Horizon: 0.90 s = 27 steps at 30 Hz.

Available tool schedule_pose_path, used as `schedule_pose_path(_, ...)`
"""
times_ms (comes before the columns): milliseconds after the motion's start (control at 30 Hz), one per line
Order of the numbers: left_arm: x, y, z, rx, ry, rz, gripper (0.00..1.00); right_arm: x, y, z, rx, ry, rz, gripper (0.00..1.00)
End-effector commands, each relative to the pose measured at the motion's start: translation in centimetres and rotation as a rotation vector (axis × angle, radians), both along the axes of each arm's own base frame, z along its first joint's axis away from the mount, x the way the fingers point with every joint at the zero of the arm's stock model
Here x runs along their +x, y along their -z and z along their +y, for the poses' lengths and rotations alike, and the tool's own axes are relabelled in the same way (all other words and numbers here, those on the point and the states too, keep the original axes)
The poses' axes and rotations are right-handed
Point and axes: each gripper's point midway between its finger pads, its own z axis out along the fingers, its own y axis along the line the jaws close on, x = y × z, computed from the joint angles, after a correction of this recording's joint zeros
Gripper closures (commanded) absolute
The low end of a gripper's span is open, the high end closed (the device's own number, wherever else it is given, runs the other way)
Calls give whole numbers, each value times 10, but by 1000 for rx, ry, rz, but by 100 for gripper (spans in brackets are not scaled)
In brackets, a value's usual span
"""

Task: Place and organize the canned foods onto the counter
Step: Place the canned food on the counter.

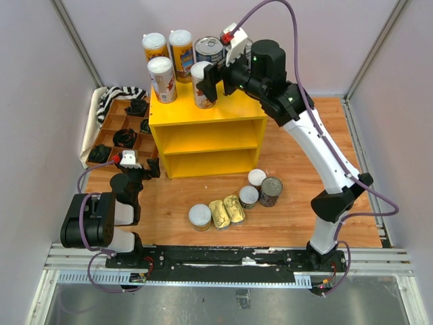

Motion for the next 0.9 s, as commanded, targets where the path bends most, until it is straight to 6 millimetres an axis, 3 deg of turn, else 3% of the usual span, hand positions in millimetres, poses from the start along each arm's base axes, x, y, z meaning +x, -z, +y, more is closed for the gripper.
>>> schedule_pose_path(0,3,-6,-2,13,10,-22,0,-15,-23,-19,50,6,-74,2)
schedule_pose_path(400,3,-6,-2,14,10,-23,0,-18,14,-22,36,19,-18,0)
schedule_pose_path(700,3,-6,-2,14,10,-23,0,-9,30,3,40,-31,8,41)
schedule_pose_path(867,3,-6,-2,14,10,-24,0,-4,36,15,42,-41,17,47)
